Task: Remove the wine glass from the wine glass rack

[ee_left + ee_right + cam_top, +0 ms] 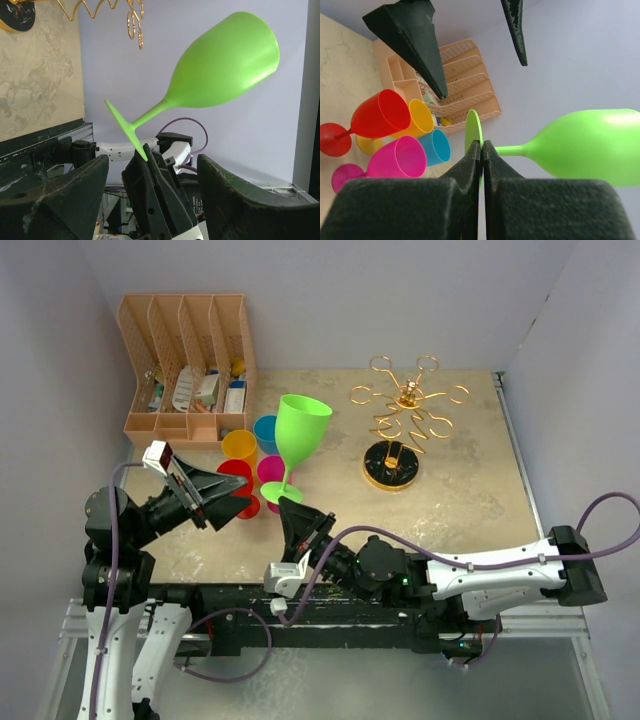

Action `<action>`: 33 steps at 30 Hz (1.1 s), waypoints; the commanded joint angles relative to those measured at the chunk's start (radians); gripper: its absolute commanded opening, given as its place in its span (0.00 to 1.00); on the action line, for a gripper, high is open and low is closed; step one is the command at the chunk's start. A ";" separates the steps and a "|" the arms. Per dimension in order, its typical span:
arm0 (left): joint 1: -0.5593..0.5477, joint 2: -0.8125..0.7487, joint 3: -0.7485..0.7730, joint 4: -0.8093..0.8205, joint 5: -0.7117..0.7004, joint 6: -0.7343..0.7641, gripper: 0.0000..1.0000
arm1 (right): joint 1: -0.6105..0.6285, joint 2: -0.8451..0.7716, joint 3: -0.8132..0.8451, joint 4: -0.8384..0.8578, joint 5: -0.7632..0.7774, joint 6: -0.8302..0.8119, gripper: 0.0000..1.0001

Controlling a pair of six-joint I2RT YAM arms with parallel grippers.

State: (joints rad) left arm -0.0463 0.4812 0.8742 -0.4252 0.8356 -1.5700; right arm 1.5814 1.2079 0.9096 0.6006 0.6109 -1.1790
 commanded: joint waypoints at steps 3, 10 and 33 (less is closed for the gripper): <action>0.000 0.004 -0.019 0.062 0.032 -0.124 0.73 | 0.021 0.003 -0.009 0.205 -0.018 -0.061 0.00; 0.000 0.003 -0.037 0.073 0.043 -0.127 0.72 | 0.033 0.049 -0.015 0.253 -0.033 -0.088 0.00; 0.000 -0.008 -0.114 0.152 0.074 -0.119 0.26 | 0.067 0.109 -0.018 0.345 -0.032 -0.093 0.00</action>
State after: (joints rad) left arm -0.0463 0.4808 0.7700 -0.3370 0.8959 -1.6157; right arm 1.6382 1.3239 0.8799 0.8528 0.5816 -1.2587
